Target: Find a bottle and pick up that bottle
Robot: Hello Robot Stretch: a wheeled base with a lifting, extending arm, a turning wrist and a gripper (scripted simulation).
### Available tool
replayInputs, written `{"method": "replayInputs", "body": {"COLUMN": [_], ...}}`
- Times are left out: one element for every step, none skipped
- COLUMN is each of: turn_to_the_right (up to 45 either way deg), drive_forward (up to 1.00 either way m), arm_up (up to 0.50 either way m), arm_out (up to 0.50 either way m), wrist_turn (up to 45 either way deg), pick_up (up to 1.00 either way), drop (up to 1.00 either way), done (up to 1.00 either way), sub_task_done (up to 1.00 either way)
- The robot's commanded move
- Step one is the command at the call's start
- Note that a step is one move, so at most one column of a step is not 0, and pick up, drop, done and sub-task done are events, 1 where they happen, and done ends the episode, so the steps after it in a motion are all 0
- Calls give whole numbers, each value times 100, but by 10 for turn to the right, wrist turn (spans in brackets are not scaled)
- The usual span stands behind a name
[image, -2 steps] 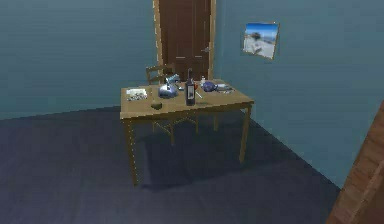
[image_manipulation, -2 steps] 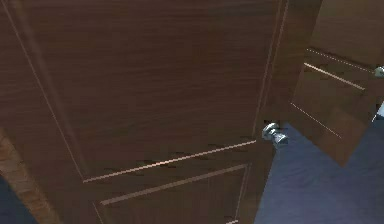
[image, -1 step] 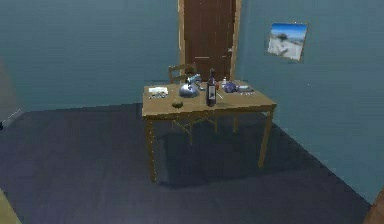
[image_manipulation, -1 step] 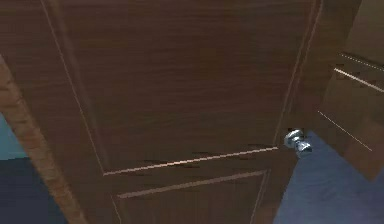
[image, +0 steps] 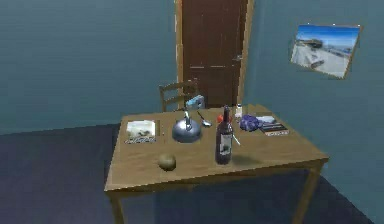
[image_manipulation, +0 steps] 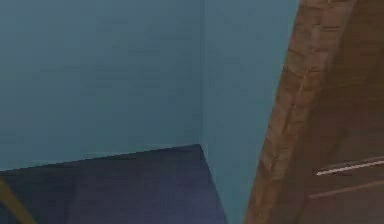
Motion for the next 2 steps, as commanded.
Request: {"method": "replayInputs", "body": {"turn_to_the_right": [-450,-300], "drive_forward": [0,0], "arm_up": [0,0], "arm_out": [0,0], "wrist_turn": [0,0], "pick_up": [0,0], "drop": [0,0], "done": [0,0], "sub_task_done": [0,0]}}
